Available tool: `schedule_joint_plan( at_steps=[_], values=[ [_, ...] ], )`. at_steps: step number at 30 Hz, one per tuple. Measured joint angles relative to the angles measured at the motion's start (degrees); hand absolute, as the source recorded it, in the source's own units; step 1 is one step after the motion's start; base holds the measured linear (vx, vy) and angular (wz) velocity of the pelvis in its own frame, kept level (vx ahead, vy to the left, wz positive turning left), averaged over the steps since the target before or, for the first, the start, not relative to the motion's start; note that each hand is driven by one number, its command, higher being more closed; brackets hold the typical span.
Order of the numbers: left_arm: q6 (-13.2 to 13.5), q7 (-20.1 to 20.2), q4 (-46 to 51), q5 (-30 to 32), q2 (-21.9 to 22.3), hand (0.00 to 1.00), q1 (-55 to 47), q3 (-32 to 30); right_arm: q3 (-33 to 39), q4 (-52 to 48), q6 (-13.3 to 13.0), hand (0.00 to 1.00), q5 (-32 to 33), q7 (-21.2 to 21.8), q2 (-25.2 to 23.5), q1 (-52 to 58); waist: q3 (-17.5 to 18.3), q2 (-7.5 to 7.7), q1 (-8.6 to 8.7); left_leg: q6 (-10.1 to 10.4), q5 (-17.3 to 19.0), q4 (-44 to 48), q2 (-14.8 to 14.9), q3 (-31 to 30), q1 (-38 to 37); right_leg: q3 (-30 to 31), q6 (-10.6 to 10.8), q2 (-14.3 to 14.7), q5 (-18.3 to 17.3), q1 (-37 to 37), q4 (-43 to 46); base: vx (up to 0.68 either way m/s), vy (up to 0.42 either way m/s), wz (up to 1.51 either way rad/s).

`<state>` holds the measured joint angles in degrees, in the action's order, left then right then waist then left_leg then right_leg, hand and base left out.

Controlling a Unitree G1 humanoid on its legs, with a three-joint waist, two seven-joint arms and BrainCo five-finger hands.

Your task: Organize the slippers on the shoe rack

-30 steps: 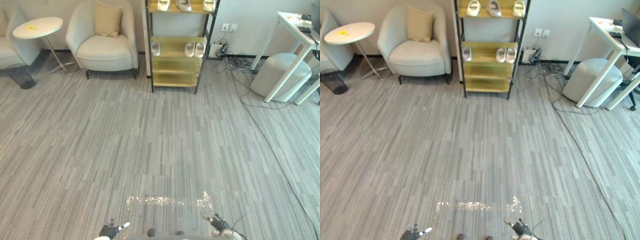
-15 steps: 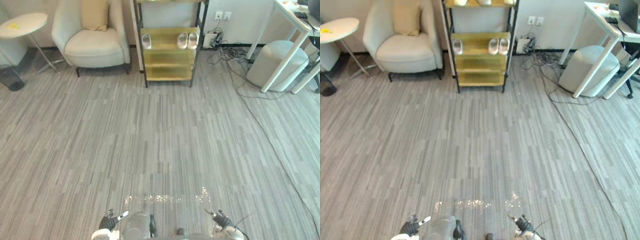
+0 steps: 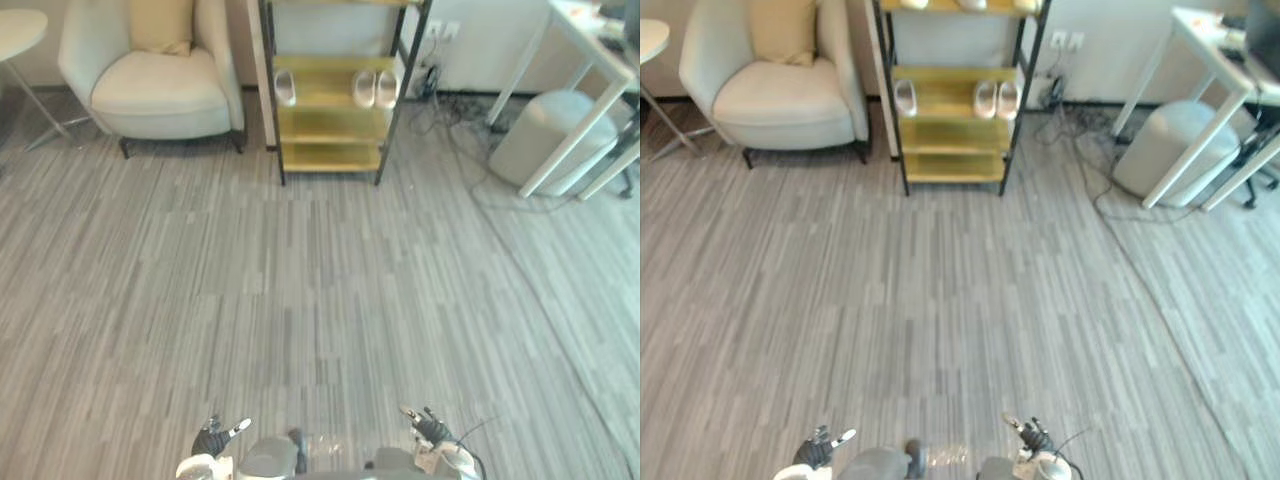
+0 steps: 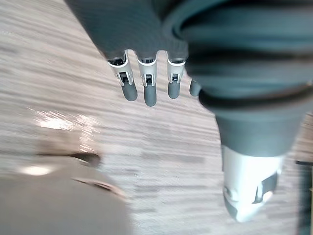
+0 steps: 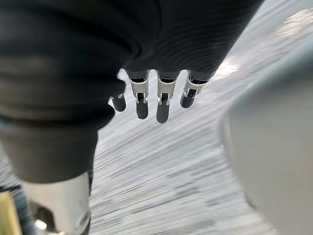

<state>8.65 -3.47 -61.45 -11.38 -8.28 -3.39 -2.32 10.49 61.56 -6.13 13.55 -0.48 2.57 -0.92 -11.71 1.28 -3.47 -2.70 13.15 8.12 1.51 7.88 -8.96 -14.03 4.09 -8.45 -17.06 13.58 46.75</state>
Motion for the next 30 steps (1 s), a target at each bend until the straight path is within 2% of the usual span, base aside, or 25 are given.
schedule_joint_plan(
  at_steps=[2,3,4,5,6,7,8,9,10,11,12,13,14,16,17,18,19,20,22,24,25,26,27,29,30],
  values=[
    [0.0,0.2,0.1,0.0,0.8,0.0,0.5,0.0,-0.1,-0.1,-0.1,0.0,0.0,0.0,0.3,-0.7,-0.4,-0.56,0.53,0.0,0.0,-0.6,1.7,-0.7,-2.0,-1.5,-1.3,1.6,1.6,2.8,-11.5,0.43,-0.116,0.28],
    [0.1,0.3,0.1,0.0,1.5,0.0,0.8,0.0,-0.5,-0.1,-0.1,0.0,0.0,-0.1,0.3,-0.9,-0.4,-0.4,0.73,0.0,0.0,-1.5,2.3,-1.0,-3.4,-0.6,-1.4,2.7,6.5,4.5,-22.3,0.44,-0.155,0.31],
    [0.1,0.3,0.1,0.0,1.8,0.0,0.9,0.0,-0.6,-0.1,-0.1,0.0,0.0,0.0,0.4,-0.9,-0.5,-0.14,0.78,0.0,0.0,-1.8,2.3,-1.3,-4.1,0.0,-1.5,2.8,9.0,4.8,-26.9,0.48,-0.207,0.42],
    [0.1,0.2,0.1,0.0,2.4,0.0,0.9,-0.1,-1.1,0.1,-0.1,0.0,0.0,-0.1,0.6,-0.9,-0.5,0.2,0.94,0.9,0.5,-2.2,2.1,-2.4,-5.3,1.9,-1.2,3.1,13.8,4.8,-34.8,0.52,-0.266,0.56],
    [0.2,0.2,0.1,0.0,2.4,0.0,0.7,-0.7,-1.9,0.4,0.1,0.0,0.0,0.0,0.8,-0.3,-0.2,1.03,1.25,3.3,2.1,-2.2,1.6,-4.3,-7.2,3.6,-1.1,3.0,17.2,4.6,-38.6,0.55,-0.297,0.62],
    [0.1,0.2,0.0,0.0,2.5,0.0,0.6,-1.1,-2.0,0.5,0.1,0.0,0.0,0.0,0.9,0.0,0.0,1.51,1.54,4.0,3.0,-2.1,1.5,-5.6,-8.4,4.8,-2.4,3.1,21.6,4.5,-37.2,0.56,-0.311,0.53],
    [0.1,0.2,-0.3,0.1,3.6,0.0,0.6,-1.6,-1.7,0.5,0.2,0.0,0.0,0.1,1.7,-0.5,0.1,-0.95,1.91,4.2,3.6,-1.6,3.8,-7.2,-10.0,4.2,-3.4,4.9,21.4,5.1,-32.4,0.55,-0.29,0.3],
    [0.2,0.3,-0.6,0.2,4.8,0.0,0.3,-2.4,-1.6,0.5,0.1,0.0,-0.1,0.1,2.3,-0.7,1.1,-3.13,1.91,4.3,3.5,2.4,6.2,-8.9,-8.2,2.8,-4.3,6.5,18.6,4.8,-31.4,0.55,-0.277,0.18],
    [0.2,0.2,-0.7,0.2,5.2,0.0,0.3,-2.7,-1.5,0.5,0.1,0.0,-0.1,0.1,2.4,-0.8,1.2,-3.62,1.93,4.7,3.2,4.7,6.8,-9.6,-7.3,2.4,-4.7,7.2,17.8,4.4,-31.4,0.54,-0.287,0.13],
    [0.2,0.3,-0.9,0.1,6.2,0.0,0.4,-4.3,-0.9,0.3,0.1,0.0,0.0,0.0,2.4,-0.7,1.0,-4.38,1.91,7.8,1.4,13.9,8.2,-11.5,-3.8,1.6,-5.2,8.7,16.3,2.2,-31.9,0.54,-0.301,0.13],
    [0.1,0.4,-0.8,0.2,6.6,0.0,0.6,-5.5,-0.9,0.2,0.2,0.0,0.0,0.0,2.4,-0.7,0.8,-4.66,1.95,9.7,-0.9,21.0,8.8,-12.3,-1.0,1.0,-5.7,9.6,15.5,0.1,-33.0,0.54,-0.283,0.13],
    [0.0,0.4,0.2,0.3,6.9,0.0,0.5,-6.5,-1.4,-0.1,0.3,0.0,0.0,-0.2,2.4,-0.3,0.4,-4.82,1.77,11.6,-6.5,31.9,9.9,-12.7,3.2,1.1,-6.7,10.8,14.7,-3.7,-35.1,0.63,-0.244,0.11],
    [0.1,0.4,1.5,0.7,6.9,0.0,0.5,-7.5,-1.8,-1.0,0.3,0.0,0.1,-0.3,2.2,-0.2,-0.8,-4.95,1.5,11.8,-5.2,44.9,12.0,-10.8,8.2,1.2,-8.3,12.3,13.2,-9.5,-37.6,0.59,-0.196,0.04],
    [0.5,0.3,3.3,0.6,6.5,0.0,0.5,-7.7,-1.8,-1.8,0.3,0.0,0.3,-0.5,0.9,0.3,-1.3,-3.86,0.31,10.7,-1.8,51.6,13.0,-6.9,13.9,1.3,-9.2,12.6,11.7,-15.0,-40.0,0.46,-0.159,-0.01],
    [0.7,0.3,4.3,0.6,6.6,0.0,0.5,-7.7,-1.8,-1.8,0.3,0.0,0.5,-0.6,0.1,0.4,-1.2,-3.15,-0.14,9.5,-0.1,51.7,12.8,-4.6,17.2,1.6,-8.7,12.5,11.6,-17.6,-41.5,0.41,-0.113,-0.09],
    [1.0,0.3,5.0,0.1,6.2,0.0,0.6,-7.1,-1.8,-1.3,0.3,0.0,1.1,-0.6,-0.3,-0.5,-1.4,-2.46,-0.77,8.3,2.7,44.5,11.1,-1.5,22.3,2.1,-8.0,12.0,11.4,-20.7,-44.1,0.41,-0.072,-0.12],
    [1.1,0.3,5.1,0.0,6.2,0.0,0.6,-6.9,-1.8,-1.3,0.3,0.0,1.1,-0.6,-0.3,-0.8,-1.4,-2.53,-0.9,8.1,2.9,42.2,10.4,-1.2,23.0,2.3,-7.9,11.8,11.3,-21.1,-44.5,0.51,0.002,-0.31],
    [1.1,0.3,5.2,0.0,6.3,0.0,1.1,-6.2,-1.8,-0.1,0.2,0.0,1.2,-0.6,-0.3,-1.5,-1.3,-2.61,-1.44,7.7,2.8,28.5,7.0,-0.3,25.1,3.4,-6.9,10.6,10.7,-22.1,-45.3,0.44,0.113,-0.34],
    [1.1,0.2,5.0,0.0,6.2,0.0,1.9,-5.5,-1.7,0.5,0.3,0.0,1.2,-0.6,-0.3,-2.6,-1.6,-2.66,-2.12,6.9,-1.5,14.0,3.4,-0.5,25.9,4.3,-5.8,8.9,9.4,-23.8,-46.2,0.44,0.161,-0.28],
    [1.2,0.2,4.4,-0.3,6.7,0.0,1.5,-5.0,-1.8,1.0,0.3,0.0,1.1,-0.6,0.0,-1.6,-1.2,-3.81,-3.29,8.0,-12.7,0.6,2.7,-0.4,24.7,6.1,-3.6,8.5,6.2,-26.8,-47.0,0.47,0.21,-0.28],
    [1.2,0.2,4.3,-0.5,6.7,0.0,1.6,-5.0,-1.7,1.3,0.3,0.0,1.1,-0.6,-0.3,-1.6,-1.0,-3.82,-3.25,6.8,-15.3,0.9,2.4,-0.1,24.2,6.7,-3.3,8.2,5.3,-27.7,-46.9,0.48,0.206,-0.27],
    [1.3,0.2,4.2,-0.7,5.8,0.0,1.6,-5.1,-2.2,2.3,0.3,0.0,1.1,-0.5,-1.3,-1.6,-0.6,-1.44,-3.23,4.7,-15.9,1.0,0.7,0.7,23.4,7.2,-3.2,6.5,3.8,-28.1,-46.2,0.51,0.163,-0.16],
    [1.4,0.4,4.2,-0.7,4.6,0.0,1.7,-5.0,-2.4,2.4,0.4,0.0,0.8,-0.5,-2.7,-1.5,0.0,0.95,-3.29,2.3,-14.2,1.8,-1.0,1.3,23.1,8.1,-2.9,4.6,3.6,-27.6,-43.9,0.52,0.155,-0.14],
    [1.2,0.4,4.0,-0.7,4.4,0.0,1.8,-4.9,-2.5,2.4,0.4,0.0,0.0,-0.4,-2.9,-1.3,0.3,1.49,-3.3,1.2,-11.5,4.2,-1.0,2.2,22.5,9.6,-2.7,4.0,3.5,-25.8,-37.7,0.52,0.18,-0.18],
    [1.1,0.4,3.6,-0.9,4.3,0.0,1.8,-4.7,-2.8,2.5,0.4,0.0,-0.1,-0.2,-2.7,-0.8,0.3,1.54,-3.3,0.5,-7.7,6.4,-0.8,3.0,19.8,11.4,1.5,3.1,3.4,-21.5,-23.2,0.48,0.183,-0.28]
  ],
)
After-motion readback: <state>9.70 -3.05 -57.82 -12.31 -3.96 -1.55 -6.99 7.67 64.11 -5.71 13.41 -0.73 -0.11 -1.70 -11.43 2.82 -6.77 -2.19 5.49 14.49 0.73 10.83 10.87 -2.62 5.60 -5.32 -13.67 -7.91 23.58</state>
